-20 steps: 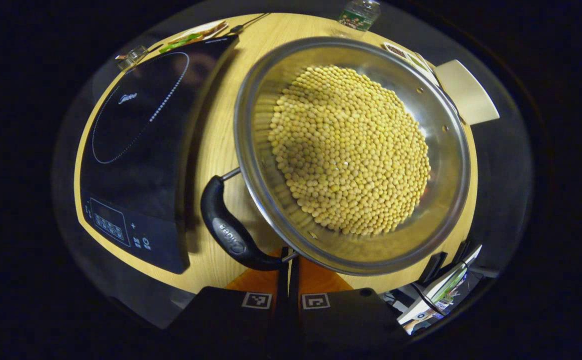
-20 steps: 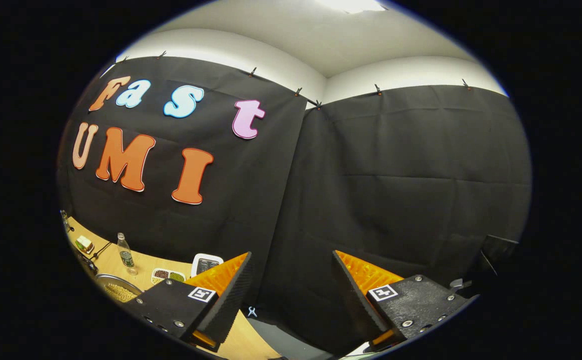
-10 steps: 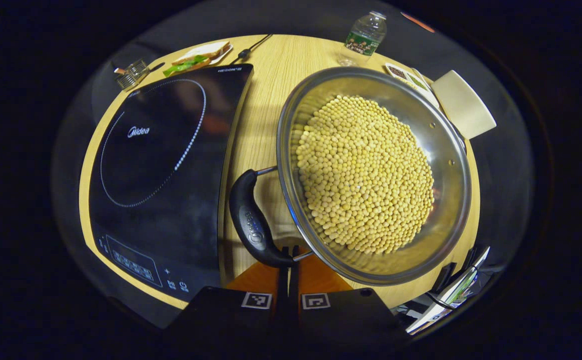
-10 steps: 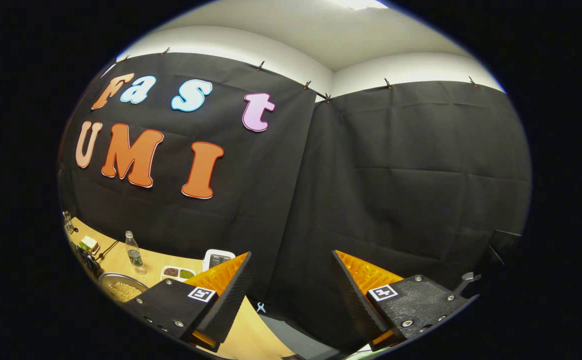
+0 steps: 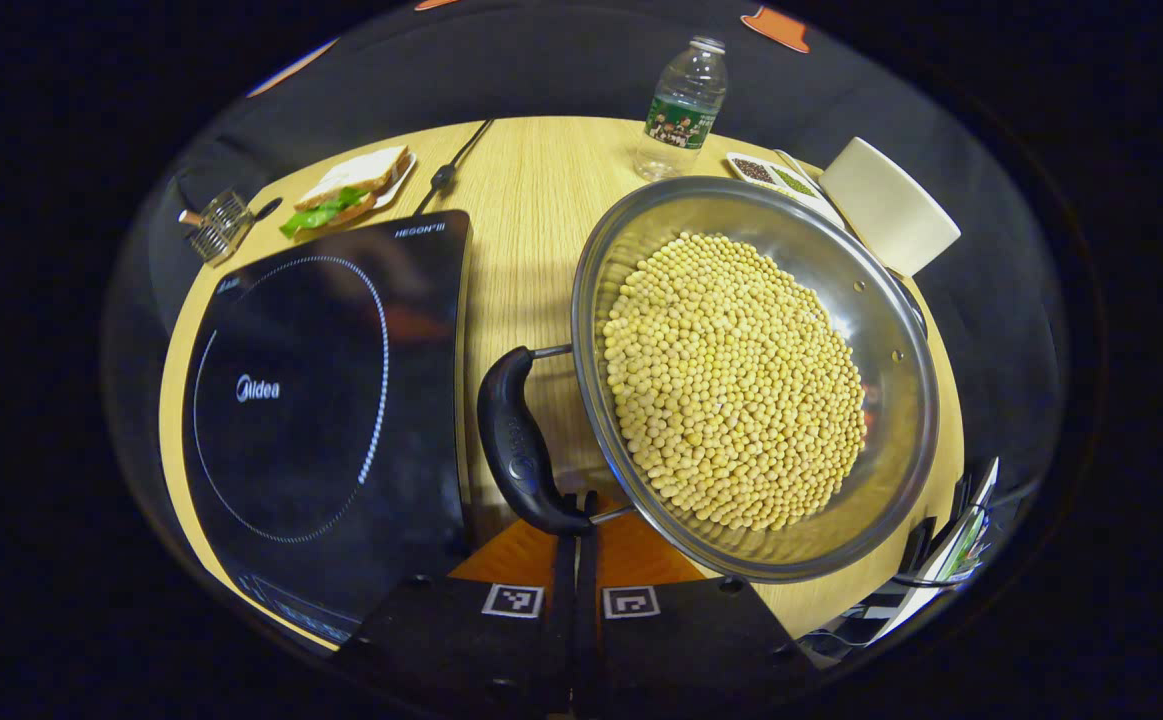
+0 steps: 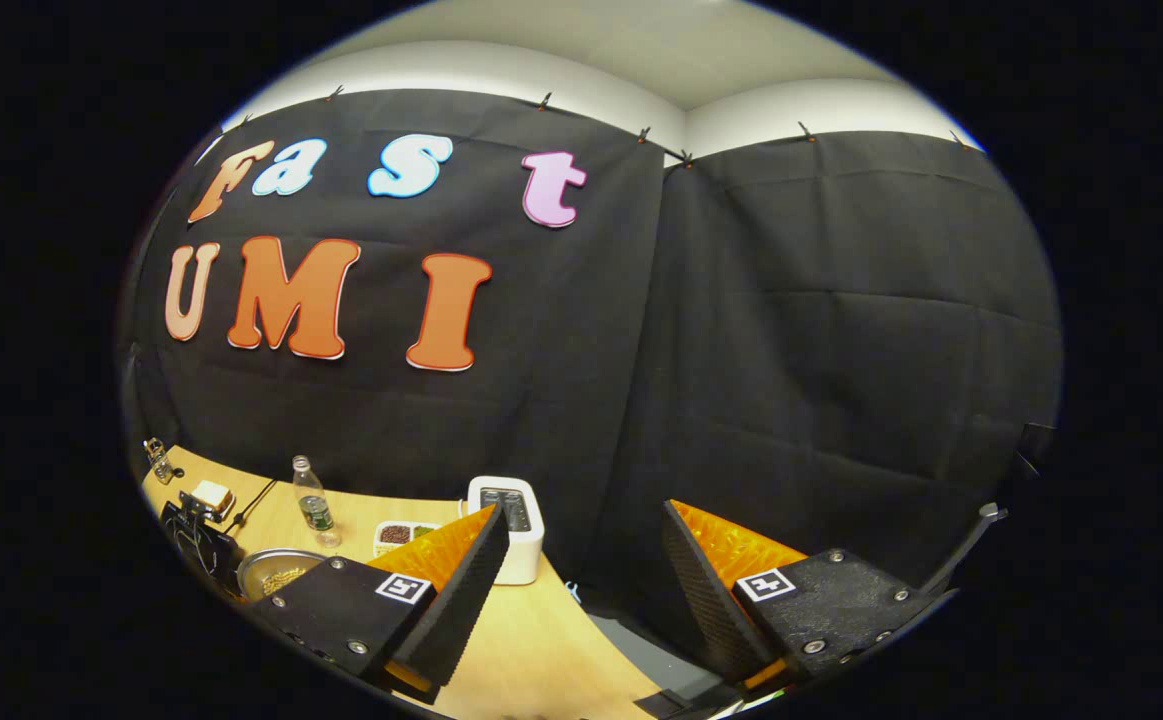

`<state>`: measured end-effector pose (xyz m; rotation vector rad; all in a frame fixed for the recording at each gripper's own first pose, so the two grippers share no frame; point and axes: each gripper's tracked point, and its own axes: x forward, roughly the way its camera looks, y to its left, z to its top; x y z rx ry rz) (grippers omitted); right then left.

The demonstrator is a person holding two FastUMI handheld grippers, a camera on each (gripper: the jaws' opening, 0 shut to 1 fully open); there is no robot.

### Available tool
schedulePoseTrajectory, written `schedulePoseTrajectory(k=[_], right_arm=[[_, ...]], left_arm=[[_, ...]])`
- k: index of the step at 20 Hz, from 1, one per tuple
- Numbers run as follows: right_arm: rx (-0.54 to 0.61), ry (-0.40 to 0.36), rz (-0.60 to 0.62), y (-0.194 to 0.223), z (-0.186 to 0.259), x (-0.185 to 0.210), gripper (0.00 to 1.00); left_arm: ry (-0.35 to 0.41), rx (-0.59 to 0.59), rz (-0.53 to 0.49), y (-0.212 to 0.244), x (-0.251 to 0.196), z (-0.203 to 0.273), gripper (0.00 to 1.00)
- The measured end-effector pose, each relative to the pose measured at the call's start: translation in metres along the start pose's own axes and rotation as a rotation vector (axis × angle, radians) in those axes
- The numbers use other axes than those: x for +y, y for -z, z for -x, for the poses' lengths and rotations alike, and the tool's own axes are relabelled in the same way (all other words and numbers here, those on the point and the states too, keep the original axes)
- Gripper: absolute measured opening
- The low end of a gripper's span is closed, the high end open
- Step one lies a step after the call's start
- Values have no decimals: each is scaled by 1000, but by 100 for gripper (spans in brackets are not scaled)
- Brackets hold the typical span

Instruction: First push the handle of the pot to place it horizontally, then grasp the pot with both hands and set it on the induction cooktop.

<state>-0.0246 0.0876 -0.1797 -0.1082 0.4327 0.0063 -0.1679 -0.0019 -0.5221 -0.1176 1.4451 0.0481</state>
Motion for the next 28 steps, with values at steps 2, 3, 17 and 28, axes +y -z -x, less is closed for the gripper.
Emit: schedulePoseTrajectory(k=[2,3,17,28], right_arm=[[26,-49,-28,4,-4,25,95],[41,-78,-52,8,-5,39,95],[391,-285,-115,129,-38,171,96],[567,-367,-45,200,-51,219,96]], left_arm=[[11,-17,-21,-7,3,-4,8],[14,-25,-19,-11,4,-5,8],[65,-93,12,-43,18,17,8],[88,-326,-49,-92,15,86,87]])
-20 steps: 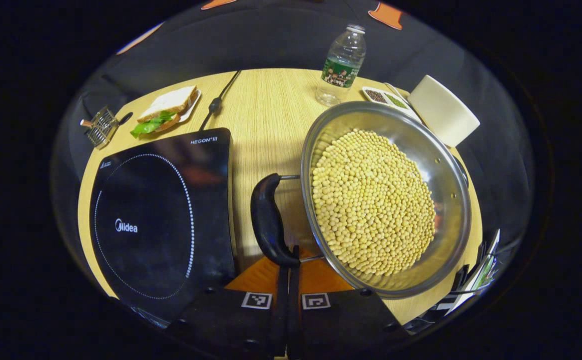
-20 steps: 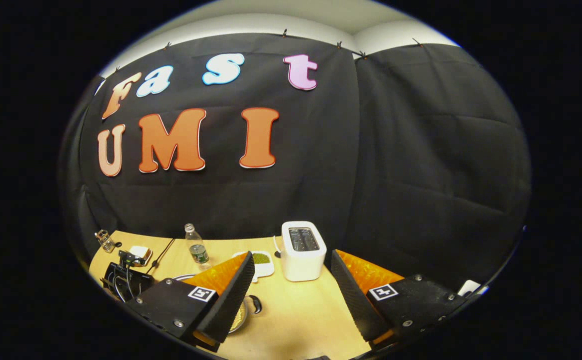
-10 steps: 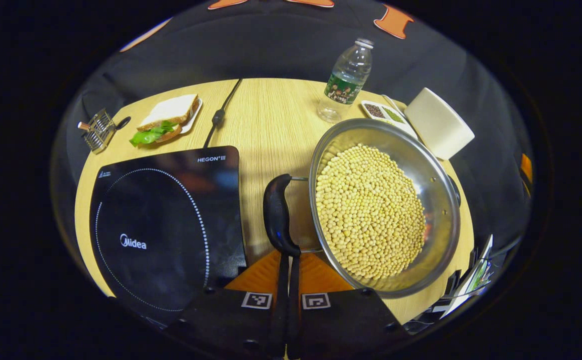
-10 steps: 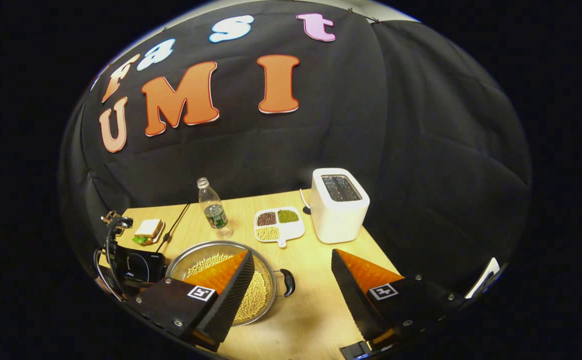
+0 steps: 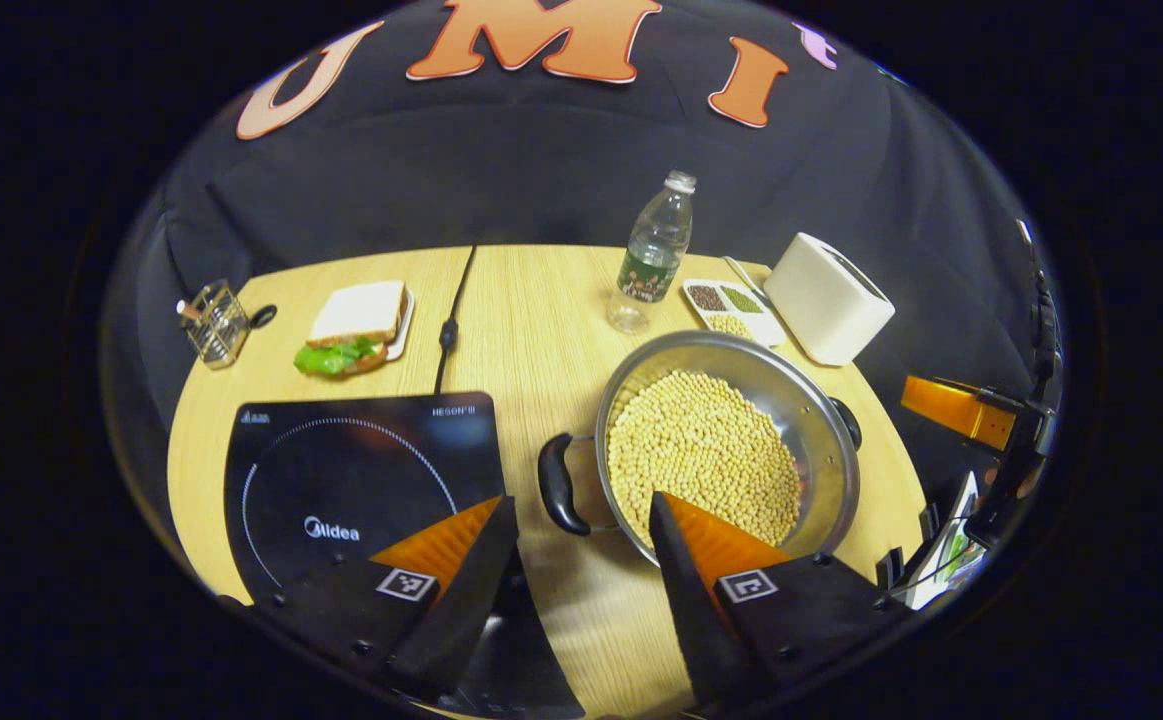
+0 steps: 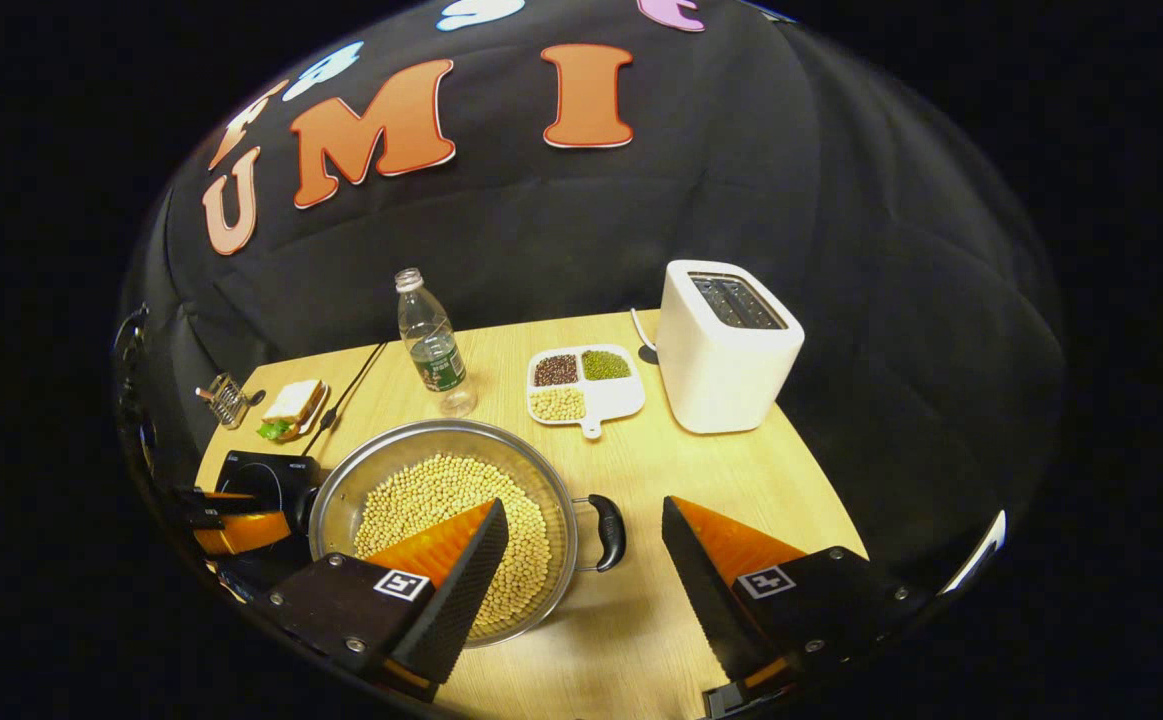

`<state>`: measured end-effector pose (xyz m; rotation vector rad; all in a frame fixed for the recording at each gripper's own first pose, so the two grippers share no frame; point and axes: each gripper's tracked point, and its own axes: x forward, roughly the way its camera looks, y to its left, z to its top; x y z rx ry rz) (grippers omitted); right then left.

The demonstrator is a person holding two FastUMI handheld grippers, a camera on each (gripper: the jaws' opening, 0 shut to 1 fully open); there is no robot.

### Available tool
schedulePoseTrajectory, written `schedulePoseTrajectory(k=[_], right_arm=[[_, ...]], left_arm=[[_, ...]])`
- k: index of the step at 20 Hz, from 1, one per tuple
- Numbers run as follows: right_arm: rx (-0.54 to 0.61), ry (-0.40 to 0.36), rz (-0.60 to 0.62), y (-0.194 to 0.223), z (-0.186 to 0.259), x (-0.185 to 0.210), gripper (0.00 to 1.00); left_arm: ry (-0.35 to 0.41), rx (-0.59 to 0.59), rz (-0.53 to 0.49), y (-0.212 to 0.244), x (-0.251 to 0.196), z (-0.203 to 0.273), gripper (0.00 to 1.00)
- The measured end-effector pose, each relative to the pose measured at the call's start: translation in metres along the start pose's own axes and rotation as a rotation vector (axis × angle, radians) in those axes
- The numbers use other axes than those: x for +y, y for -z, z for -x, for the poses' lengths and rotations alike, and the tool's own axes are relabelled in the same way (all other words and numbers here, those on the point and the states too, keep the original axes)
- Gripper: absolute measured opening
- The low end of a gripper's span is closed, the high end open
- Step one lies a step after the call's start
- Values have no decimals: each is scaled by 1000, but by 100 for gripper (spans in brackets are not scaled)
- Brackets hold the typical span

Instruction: First push the handle of the pot to place it horizontally, then grasp the pot with both hands and set it on the induction cooktop.

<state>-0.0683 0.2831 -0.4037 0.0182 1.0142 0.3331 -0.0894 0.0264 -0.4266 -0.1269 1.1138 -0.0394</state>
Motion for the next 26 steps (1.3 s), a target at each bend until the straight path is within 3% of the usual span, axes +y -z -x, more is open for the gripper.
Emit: schedulePoseTrajectory(k=[4,10,13,16,18,19,20,26], right_arm=[[47,6,19,8,-19,-4,96],[102,22,36,16,-46,-6,96],[142,41,32,27,-65,-6,96],[174,50,18,36,-81,-3,95],[188,66,21,39,-90,-6,92],[196,71,22,42,-93,-6,91],[205,77,26,45,-96,-6,88],[215,97,64,52,-104,-13,74]], left_arm=[[-19,40,2,1,-6,-32,98],[-50,82,61,13,-3,-72,98],[-69,45,121,11,4,-83,99],[-81,15,138,8,6,-91,95],[-84,16,159,12,9,-97,84],[-92,17,168,14,10,-97,75],[-89,12,169,13,9,-100,72],[-129,-23,136,12,11,-101,74]])
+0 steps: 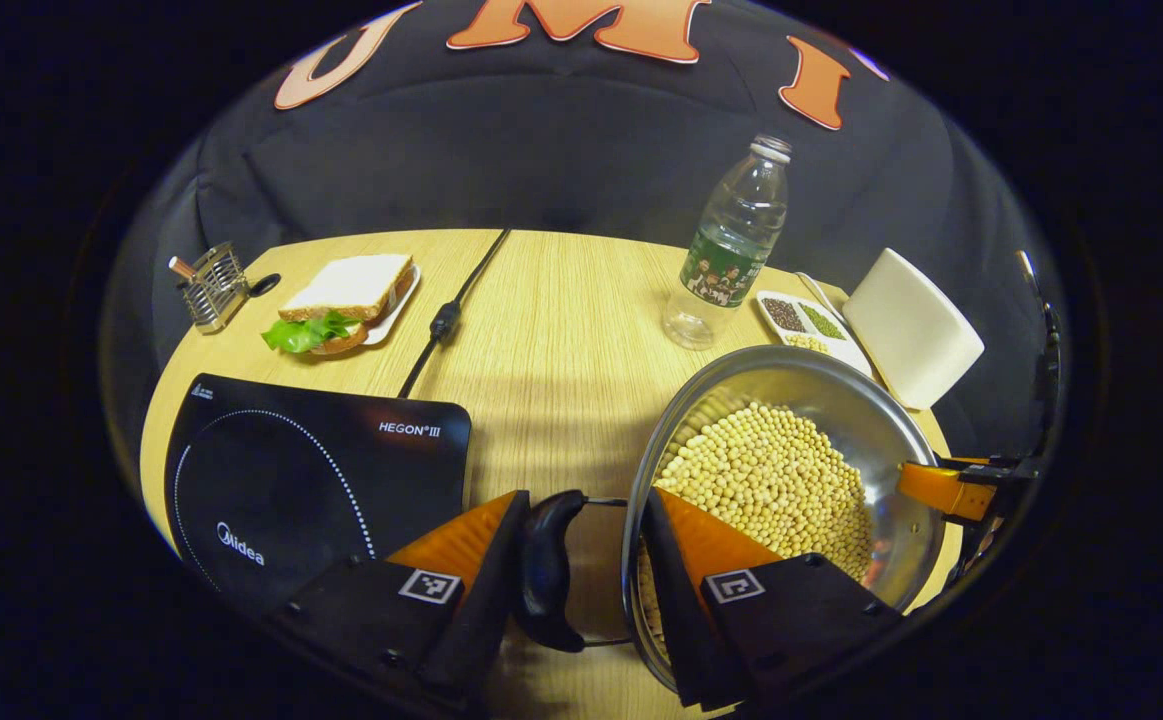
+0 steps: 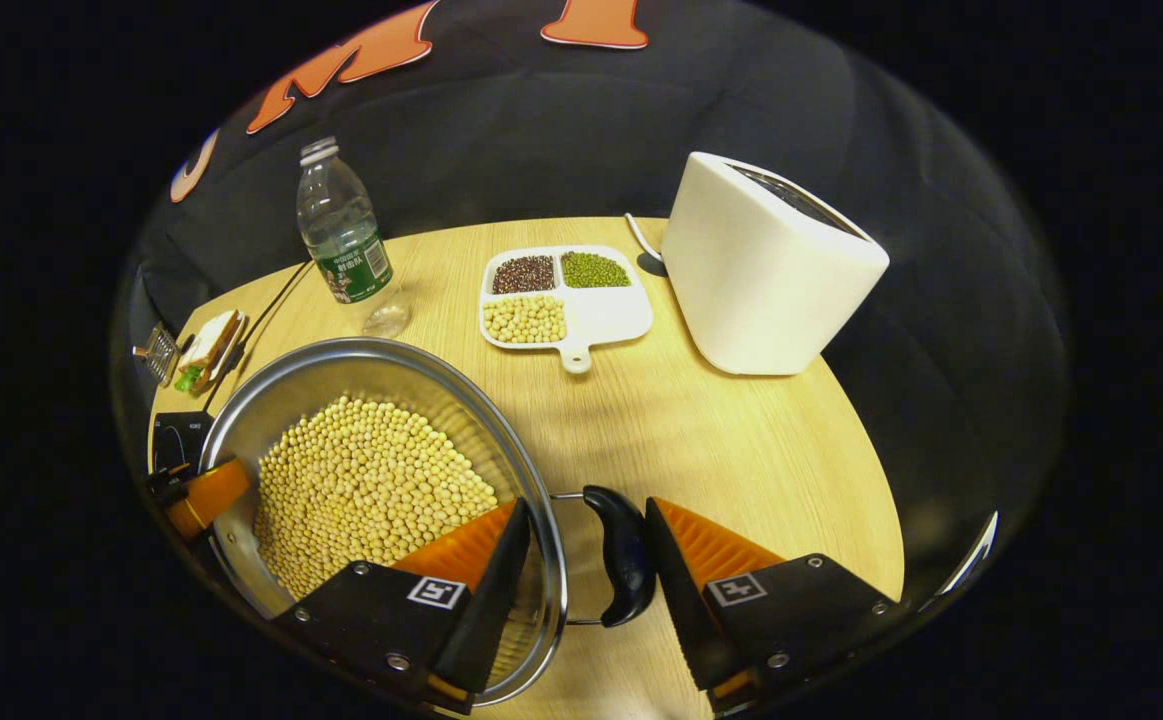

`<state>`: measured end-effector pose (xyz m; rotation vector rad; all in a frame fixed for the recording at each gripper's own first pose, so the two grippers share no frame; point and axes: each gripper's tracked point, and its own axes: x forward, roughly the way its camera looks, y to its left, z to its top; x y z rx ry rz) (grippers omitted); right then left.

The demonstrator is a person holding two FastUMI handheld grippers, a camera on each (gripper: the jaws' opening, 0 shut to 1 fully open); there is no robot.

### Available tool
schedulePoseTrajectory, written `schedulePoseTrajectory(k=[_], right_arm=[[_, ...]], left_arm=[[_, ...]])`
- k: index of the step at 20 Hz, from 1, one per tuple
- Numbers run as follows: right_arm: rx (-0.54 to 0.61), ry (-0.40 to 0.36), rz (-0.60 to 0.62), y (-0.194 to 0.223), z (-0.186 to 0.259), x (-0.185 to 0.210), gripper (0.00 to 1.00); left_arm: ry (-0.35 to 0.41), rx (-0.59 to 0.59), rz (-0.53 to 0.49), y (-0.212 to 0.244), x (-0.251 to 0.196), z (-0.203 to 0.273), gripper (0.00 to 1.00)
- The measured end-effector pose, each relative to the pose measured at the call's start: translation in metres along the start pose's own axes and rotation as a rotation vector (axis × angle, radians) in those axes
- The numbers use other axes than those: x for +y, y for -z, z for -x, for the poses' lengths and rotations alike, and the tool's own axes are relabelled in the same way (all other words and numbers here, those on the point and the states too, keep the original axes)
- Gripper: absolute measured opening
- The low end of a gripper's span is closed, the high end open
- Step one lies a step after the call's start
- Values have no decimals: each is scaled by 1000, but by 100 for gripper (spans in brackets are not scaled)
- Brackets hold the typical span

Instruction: First push the handle of the pot to place it horizontally, then grasp the pot with both hands and set it on the induction cooktop.

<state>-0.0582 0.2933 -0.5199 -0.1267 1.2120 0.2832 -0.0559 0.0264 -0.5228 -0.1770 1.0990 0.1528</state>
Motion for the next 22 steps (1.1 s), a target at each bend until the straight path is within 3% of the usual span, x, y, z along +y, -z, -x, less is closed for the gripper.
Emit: schedulePoseTrajectory(k=[10,15,16,17,19,22], right_arm=[[69,-25,18,9,12,6,58],[6,-34,-3,-14,41,6,57],[-10,-37,1,-20,48,7,53],[-29,-40,4,-27,55,9,57],[-68,-51,16,-39,69,13,57],[-113,-89,25,-57,88,33,57]], left_arm=[[-41,6,-20,-4,5,10,70],[-43,-65,-53,-31,5,39,70],[-45,-89,-60,-39,6,45,69],[-45,-101,-53,-45,8,52,69],[-38,-99,6,-51,12,68,69],[-64,-137,14,-69,30,95,70]])
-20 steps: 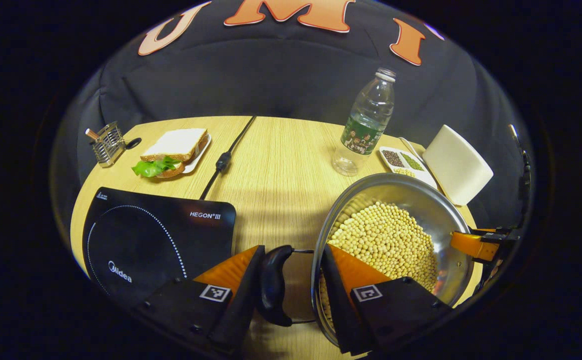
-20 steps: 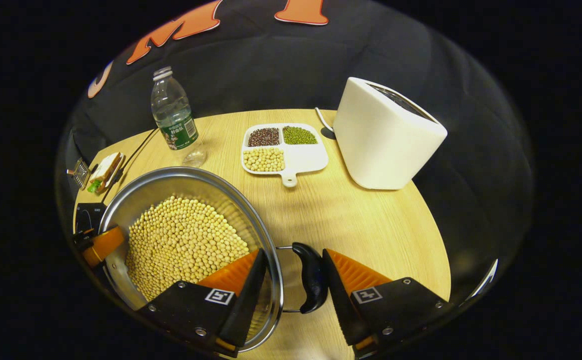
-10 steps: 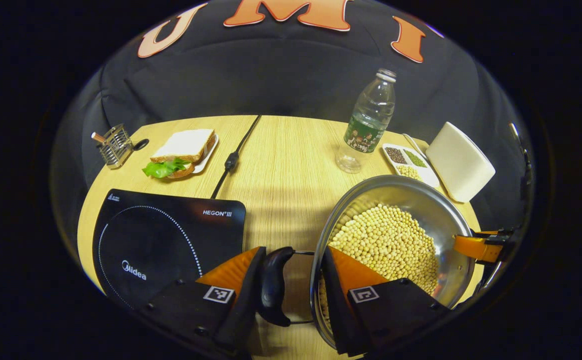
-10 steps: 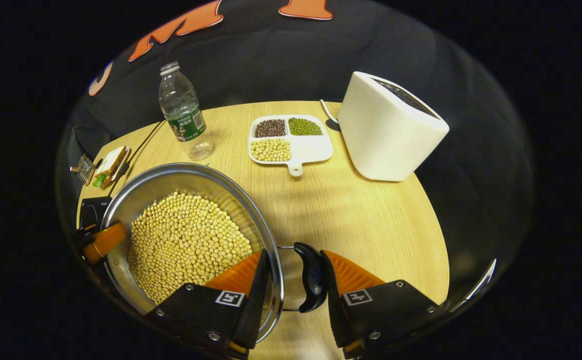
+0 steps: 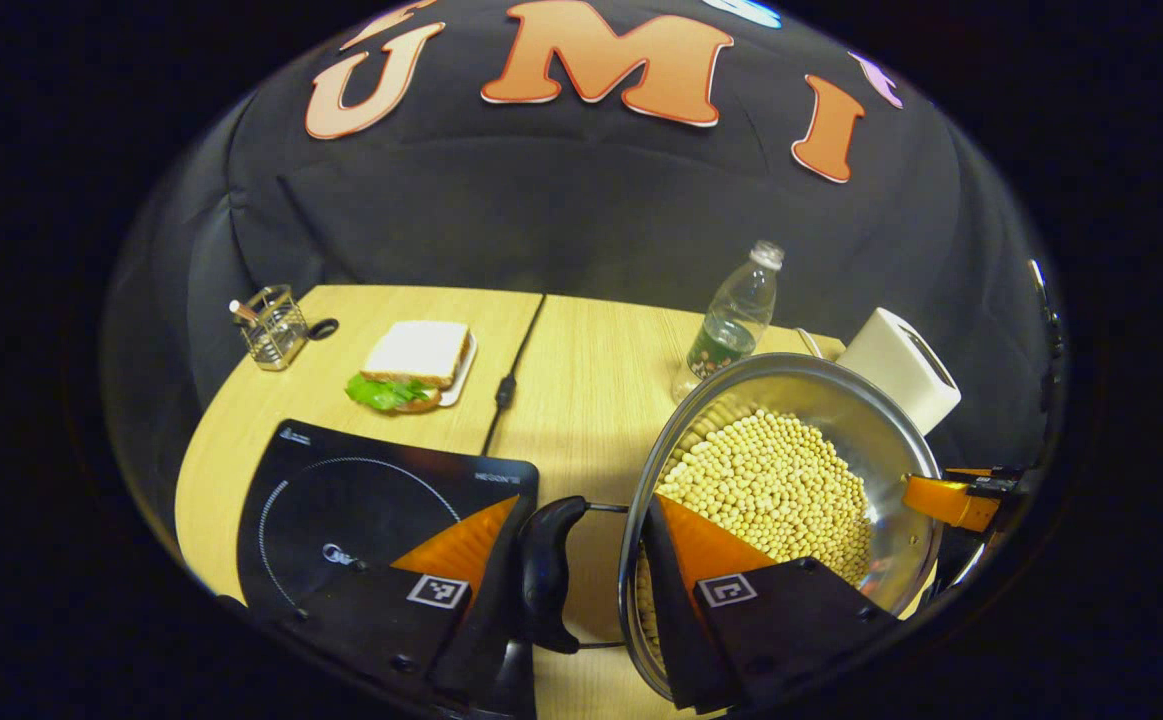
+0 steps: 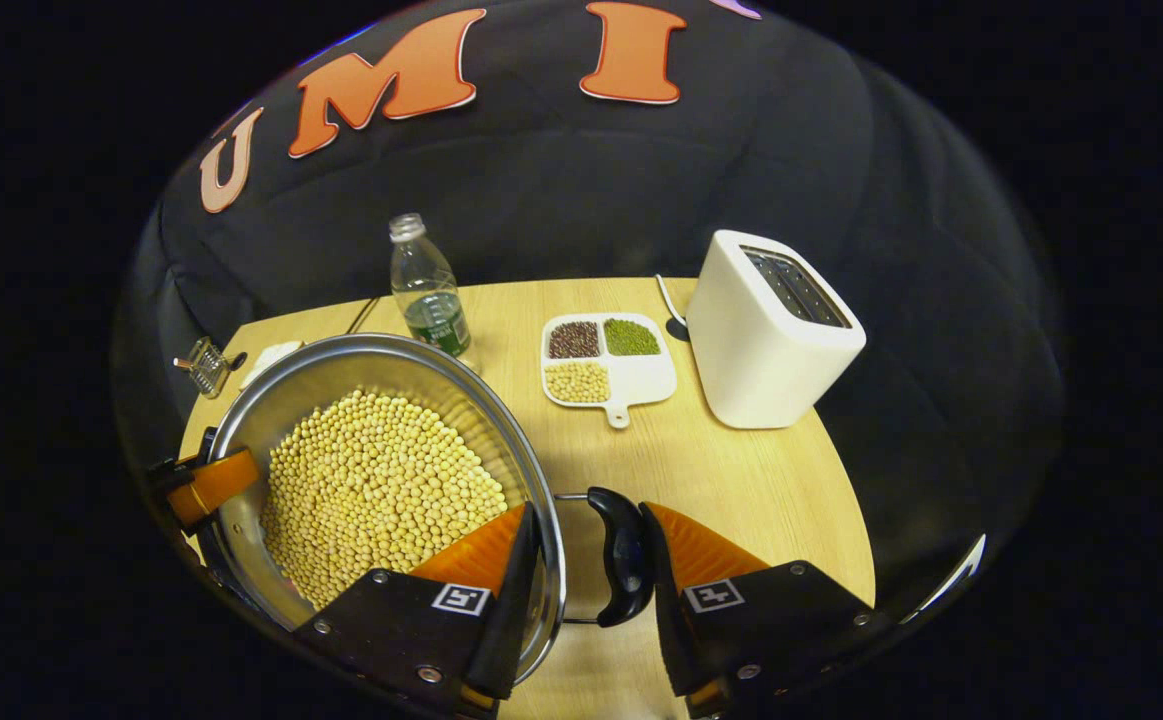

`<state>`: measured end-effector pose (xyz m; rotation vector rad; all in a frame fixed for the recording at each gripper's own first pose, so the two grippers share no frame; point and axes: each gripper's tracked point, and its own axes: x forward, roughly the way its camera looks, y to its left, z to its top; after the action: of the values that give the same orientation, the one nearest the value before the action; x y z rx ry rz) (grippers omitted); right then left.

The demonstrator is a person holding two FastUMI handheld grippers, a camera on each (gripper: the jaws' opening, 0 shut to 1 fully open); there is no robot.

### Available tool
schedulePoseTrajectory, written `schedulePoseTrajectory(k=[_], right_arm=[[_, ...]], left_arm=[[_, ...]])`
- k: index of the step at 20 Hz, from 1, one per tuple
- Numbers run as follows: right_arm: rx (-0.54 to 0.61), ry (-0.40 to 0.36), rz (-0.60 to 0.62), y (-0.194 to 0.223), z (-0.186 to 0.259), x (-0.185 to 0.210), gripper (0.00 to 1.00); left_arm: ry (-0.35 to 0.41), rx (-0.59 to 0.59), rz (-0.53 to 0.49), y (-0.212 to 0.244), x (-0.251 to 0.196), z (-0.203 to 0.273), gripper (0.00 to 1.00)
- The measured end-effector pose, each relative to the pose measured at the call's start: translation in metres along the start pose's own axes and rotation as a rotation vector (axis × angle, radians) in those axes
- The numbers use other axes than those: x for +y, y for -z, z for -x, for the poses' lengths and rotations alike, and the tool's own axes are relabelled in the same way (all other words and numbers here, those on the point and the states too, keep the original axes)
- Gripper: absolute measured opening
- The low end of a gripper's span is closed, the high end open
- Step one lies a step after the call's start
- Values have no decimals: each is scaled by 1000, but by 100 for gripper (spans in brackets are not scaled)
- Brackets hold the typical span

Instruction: First push the handle of the pot to place it horizontally, then grasp the pot with both hands and set it on the induction cooktop.

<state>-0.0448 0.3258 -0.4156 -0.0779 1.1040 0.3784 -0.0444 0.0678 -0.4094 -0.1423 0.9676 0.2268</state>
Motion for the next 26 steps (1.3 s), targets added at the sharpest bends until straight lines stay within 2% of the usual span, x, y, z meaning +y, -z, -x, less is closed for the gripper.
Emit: schedulePoseTrajectory(k=[1,3,4,5,10,16,20,23,26], right_arm=[[-14,-13,7,-5,5,7,56],[-50,-44,29,-20,14,23,57],[-61,-60,43,-26,19,32,51],[-77,-77,52,-32,23,43,56],[-131,-165,125,-61,40,110,56],[-145,-268,214,-71,42,196,56],[-152,-314,245,-74,51,243,56],[-145,-336,253,-73,47,268,56],[-124,-341,255,-61,47,279,56]], left_arm=[[-13,-15,-1,-7,8,5,67],[-37,-33,23,-18,25,19,69],[-48,-35,43,-22,34,29,67],[-63,-38,58,-25,45,36,69],[-147,-80,91,-51,88,80,69],[-249,-85,152,-58,102,134,69],[-292,-90,175,-54,103,156,69],[-309,-93,176,-51,97,156,70],[-311,-81,174,-48,88,146,67]])
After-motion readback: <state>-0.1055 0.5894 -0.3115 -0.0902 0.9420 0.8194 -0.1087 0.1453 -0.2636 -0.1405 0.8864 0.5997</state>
